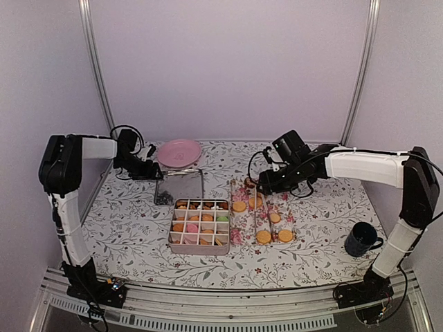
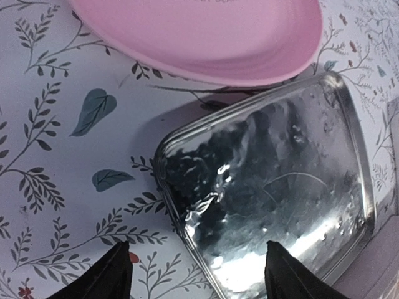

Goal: Pack the cookies
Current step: Place the clamp on the plate, then pick up the box lid from the center of the board.

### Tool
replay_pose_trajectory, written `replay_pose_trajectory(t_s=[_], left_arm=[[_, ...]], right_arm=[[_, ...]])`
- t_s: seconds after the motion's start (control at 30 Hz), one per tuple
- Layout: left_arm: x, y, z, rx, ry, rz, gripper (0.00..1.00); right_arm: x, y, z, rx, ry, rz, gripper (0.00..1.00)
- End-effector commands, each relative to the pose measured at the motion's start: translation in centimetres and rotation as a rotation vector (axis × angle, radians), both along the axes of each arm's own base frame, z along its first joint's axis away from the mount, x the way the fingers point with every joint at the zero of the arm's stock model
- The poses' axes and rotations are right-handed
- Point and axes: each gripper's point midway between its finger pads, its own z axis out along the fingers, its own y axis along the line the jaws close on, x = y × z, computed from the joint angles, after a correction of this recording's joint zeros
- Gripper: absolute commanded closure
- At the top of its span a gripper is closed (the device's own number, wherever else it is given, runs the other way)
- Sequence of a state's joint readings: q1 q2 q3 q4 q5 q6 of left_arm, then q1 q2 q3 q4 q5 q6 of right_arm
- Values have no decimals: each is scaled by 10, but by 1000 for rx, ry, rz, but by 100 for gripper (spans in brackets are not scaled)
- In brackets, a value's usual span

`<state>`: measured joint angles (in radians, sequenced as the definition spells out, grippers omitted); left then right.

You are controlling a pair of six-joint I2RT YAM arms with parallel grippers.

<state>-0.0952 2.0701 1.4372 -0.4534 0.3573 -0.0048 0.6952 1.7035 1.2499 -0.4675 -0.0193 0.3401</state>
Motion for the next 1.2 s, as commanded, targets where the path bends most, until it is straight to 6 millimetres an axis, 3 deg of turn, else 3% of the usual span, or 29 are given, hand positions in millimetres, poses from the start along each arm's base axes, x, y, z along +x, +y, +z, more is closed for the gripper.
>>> replay_pose_trajectory(t_s=[0.0, 0.17, 0.37, 0.6, 0.8, 1.17], left_arm=[[-5, 0, -13, 8, 20, -9, 29], [-12, -11, -31, 13, 75, -33, 40], [-16, -10, -47, 46, 109, -40, 61], [-22, -11, -55, 66, 126, -55, 83], [-15, -10, -31, 95, 60, -74, 100], [5, -12, 49, 147, -147, -121, 100]], right_arm=[[12, 0, 20, 23, -46, -30, 35], [13, -5, 40, 63, -101, -68, 33], [11, -8, 64, 94, -167, -88, 39], [8, 4, 85, 173, -206, -54, 39], [6, 10, 98, 227, -231, -30, 37], [-2, 30, 110, 300, -281, 66, 35]])
